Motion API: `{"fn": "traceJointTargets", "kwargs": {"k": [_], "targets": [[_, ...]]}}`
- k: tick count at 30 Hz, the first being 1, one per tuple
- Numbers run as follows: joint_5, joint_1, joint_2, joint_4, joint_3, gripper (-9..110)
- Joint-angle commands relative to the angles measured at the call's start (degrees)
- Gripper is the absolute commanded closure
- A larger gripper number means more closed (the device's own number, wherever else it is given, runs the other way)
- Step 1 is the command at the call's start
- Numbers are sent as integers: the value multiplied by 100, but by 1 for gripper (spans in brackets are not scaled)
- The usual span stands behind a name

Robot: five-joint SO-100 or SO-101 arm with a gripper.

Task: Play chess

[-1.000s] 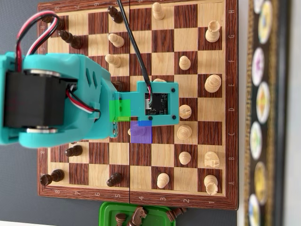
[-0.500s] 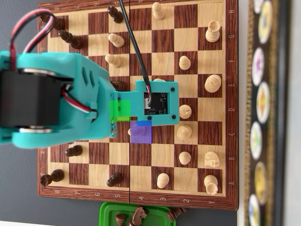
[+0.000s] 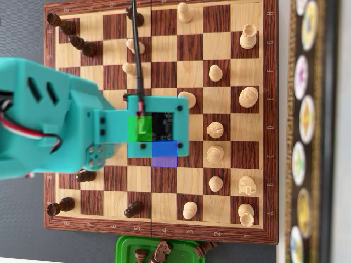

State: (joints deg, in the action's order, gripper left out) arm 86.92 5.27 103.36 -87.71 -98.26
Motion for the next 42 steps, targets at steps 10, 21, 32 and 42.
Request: {"fn": "traceJointTargets", "kwargs": {"k": [10,21,32,42], "targets": [[-483,729,325,-132,580,94],[-1143,1802,-413,-132,1644,94],[-1705,2452,-2197,-132,3313,94],[-2057,2742,-3533,-123,4465,94]]}}
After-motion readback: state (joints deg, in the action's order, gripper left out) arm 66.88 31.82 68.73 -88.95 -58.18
